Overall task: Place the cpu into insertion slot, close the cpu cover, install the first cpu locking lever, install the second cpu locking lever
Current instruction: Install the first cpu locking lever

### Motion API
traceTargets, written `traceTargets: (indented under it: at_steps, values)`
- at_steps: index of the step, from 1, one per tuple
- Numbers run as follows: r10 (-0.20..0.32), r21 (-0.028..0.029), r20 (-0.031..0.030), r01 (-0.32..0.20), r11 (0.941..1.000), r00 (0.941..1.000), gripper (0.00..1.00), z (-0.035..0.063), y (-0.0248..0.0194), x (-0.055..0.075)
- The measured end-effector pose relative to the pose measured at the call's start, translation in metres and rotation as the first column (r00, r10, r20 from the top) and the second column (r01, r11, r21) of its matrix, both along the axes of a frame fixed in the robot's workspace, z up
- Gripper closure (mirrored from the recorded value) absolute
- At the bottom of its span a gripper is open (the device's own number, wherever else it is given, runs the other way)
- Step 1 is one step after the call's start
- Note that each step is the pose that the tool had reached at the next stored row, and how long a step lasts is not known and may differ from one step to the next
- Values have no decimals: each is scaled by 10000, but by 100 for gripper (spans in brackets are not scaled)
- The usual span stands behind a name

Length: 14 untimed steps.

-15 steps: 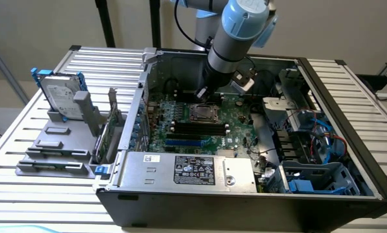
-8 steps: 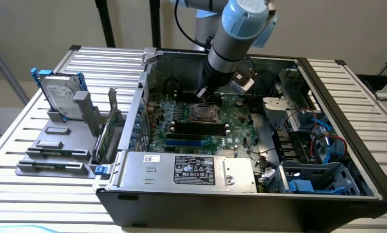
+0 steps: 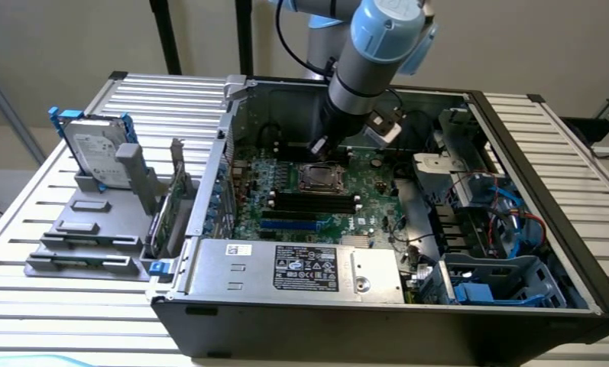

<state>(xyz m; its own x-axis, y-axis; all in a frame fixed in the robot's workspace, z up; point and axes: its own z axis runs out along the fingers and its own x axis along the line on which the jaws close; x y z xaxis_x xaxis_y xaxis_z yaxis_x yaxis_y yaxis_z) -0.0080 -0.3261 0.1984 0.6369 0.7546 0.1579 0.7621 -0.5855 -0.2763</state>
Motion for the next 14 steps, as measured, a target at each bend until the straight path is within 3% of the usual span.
traceTargets:
  at_steps: [14]
  values:
    - [165,-3,-1,-165,9999,9999,89,-8,-12,10]
